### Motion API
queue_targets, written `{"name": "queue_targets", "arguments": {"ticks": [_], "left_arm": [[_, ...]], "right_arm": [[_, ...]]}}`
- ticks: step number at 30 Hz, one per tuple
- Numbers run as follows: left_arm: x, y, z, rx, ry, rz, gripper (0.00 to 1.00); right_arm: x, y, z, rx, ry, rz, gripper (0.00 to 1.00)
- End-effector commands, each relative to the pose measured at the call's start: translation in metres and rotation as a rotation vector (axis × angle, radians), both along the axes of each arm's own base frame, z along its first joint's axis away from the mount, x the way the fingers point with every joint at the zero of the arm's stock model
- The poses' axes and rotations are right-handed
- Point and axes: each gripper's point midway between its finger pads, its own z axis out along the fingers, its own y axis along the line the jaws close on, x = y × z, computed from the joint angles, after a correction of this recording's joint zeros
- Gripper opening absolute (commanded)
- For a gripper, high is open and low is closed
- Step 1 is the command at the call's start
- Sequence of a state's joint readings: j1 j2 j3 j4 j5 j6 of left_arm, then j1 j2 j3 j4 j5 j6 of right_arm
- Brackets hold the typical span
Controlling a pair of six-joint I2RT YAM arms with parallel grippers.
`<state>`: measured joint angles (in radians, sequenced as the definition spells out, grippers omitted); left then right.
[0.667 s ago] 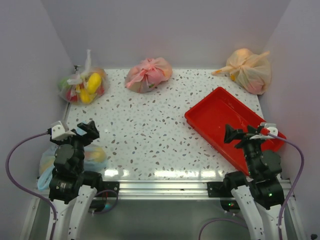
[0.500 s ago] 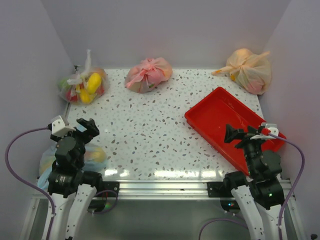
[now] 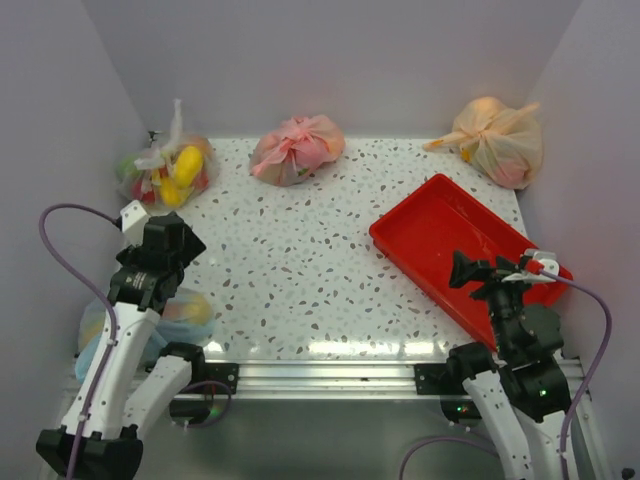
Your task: Untie the knot of the plastic bag and take out the fruit
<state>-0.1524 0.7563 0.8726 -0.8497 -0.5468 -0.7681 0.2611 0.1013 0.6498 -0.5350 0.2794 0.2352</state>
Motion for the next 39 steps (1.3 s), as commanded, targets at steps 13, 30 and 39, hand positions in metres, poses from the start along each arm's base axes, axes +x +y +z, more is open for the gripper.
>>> {"name": "queue_targets", "arguments": {"ticks": [13,30,39], "left_arm": [[-0.036,0.041,-0.065,0.041,0.307,0.377,0.99],[-0.036,0.039,-0.123,-0.007,0.457,0.358,0.49],[0.034,-0.018,-0.105,0.1,0.374,-0.054,0.0]], "right_arm": [[-0.005,-0.009,-0.002,0.037,-0.009,-0.054,0.99],[0.0,-0.006,-0.009,0.022,0.033,-0.047,0.99],[0.006,-0.002,-0.015,-0.014,0.091,-0.033,0.99]]}}
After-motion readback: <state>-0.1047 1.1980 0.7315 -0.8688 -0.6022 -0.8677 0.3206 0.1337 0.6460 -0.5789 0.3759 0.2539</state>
